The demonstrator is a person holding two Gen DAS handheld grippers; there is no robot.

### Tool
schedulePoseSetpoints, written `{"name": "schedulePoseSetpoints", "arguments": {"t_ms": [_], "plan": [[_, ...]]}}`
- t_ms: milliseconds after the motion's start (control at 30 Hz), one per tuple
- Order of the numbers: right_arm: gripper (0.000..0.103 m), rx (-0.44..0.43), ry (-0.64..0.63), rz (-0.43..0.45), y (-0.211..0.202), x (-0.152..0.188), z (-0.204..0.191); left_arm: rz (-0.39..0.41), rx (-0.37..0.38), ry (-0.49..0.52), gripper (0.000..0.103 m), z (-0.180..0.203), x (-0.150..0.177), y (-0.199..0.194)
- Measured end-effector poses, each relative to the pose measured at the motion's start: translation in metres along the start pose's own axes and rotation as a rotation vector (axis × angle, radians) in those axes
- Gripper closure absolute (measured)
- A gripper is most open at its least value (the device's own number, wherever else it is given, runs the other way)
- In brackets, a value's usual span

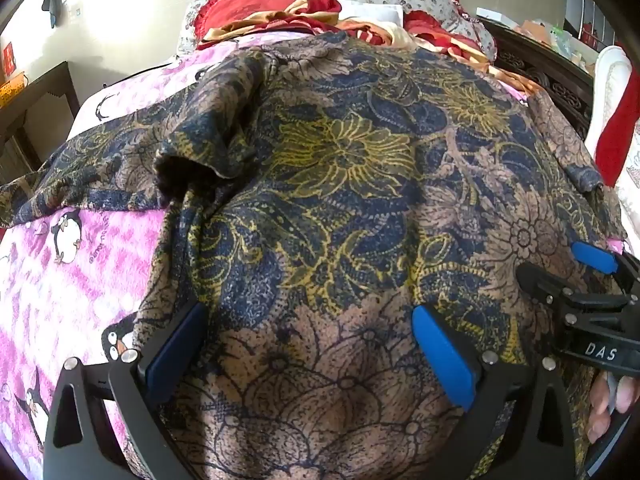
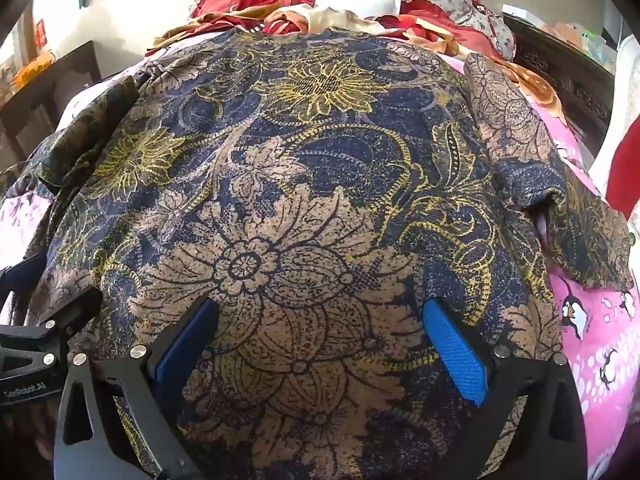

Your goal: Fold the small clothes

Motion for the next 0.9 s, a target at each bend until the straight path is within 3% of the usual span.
{"name": "schedulePoseSetpoints", "arguments": {"t_ms": [300, 400, 500, 567, 667, 800, 900], "plan": [[0.0, -0.005, 0.002, 0.0, 0.003, 0.001, -0.008, 0.003, 0.003, -0.002, 0.0, -0.001, -0.001, 0.0], [0.0, -0.005, 0.009, -0.013, 0.0, -0.003, -0.002, -0.006, 0.04, -0.025, 0.001, -0.009, 0.0, -0.013], [0.0, -0.062, 0.084, -0.04, -0.019, 0.005, -0.005, -0.013, 0.058, -0.1, 0.001, -0.028, 0.007, -0.035], [0.0, -0.081, 0.11, -0.043, -0.04, 0.016, -0.006, -0.029, 0.084, -0.099, 0.001, -0.038, 0.007, -0.044], [0.0, -0.116, 0.106, -0.04, -0.063, 0.009, -0.022, -0.008, 0.022, -0.102, 0.001, -0.059, -0.007, -0.051], [0.0, -0.079, 0.019, 0.155, -0.085, -0.013, -0.046, 0.028, -0.08, -0.161, 0.001, -0.102, -0.036, -0.052], [0.0, -0.03, -0.058, 0.229, -0.081, -0.028, -0.058, 0.032, -0.091, -0.21, 0.001, -0.129, -0.047, -0.053]]}}
Point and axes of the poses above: each gripper's, at about its wrist camera, not at the fingertips, and y roughly the way its jaws point, z to its right, x to its underside, the point moved 2 cm from there along y, roughly the way its jaws point, and after that the axes turned 2 degrees about -x, right-handed, at the moved point
